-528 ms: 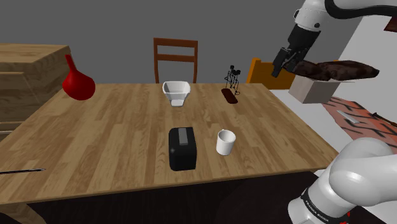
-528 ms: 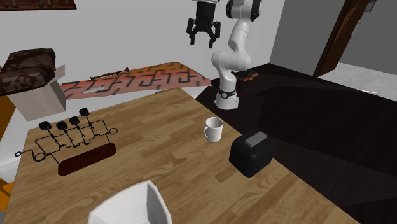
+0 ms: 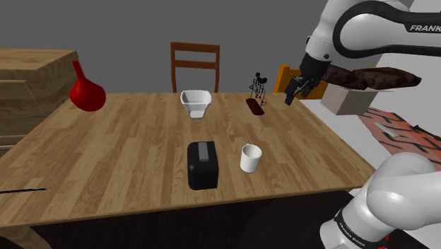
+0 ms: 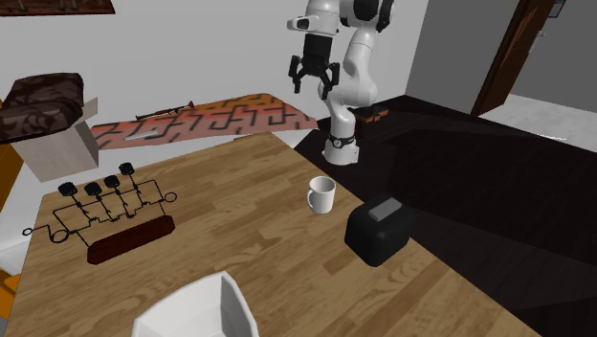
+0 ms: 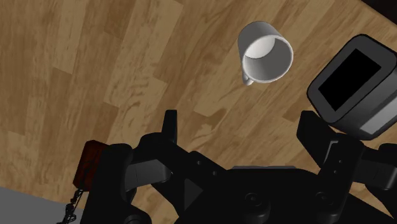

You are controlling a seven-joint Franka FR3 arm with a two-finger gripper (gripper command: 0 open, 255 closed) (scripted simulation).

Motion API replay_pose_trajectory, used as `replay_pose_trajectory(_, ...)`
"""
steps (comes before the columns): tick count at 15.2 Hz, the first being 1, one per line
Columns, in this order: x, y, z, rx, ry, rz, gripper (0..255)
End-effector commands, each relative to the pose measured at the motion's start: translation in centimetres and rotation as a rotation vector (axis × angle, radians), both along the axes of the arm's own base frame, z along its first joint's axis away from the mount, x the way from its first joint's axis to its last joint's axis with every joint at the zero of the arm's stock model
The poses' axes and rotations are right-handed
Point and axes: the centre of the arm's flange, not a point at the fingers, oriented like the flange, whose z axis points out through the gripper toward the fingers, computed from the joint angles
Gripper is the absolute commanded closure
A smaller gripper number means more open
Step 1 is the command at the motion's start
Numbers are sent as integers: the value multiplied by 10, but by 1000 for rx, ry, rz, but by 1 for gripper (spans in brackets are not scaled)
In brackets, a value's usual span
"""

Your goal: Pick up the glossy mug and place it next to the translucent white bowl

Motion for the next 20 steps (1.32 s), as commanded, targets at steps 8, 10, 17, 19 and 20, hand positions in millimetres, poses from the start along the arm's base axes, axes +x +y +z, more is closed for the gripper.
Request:
replay_pose_trajectory(8, 31, 52, -102, -9, 8, 21, 0)
replay_pose_trajectory(10, 37, 63, -125, -11, 11, 26, 0)
replay_pose_trajectory(17, 58, 104, -206, -18, 18, 43, 0)
replay_pose_trajectory(19, 64, 116, -229, -20, 21, 48, 0)
replay_pose_trajectory(20, 67, 121, -241, -21, 22, 50, 0)
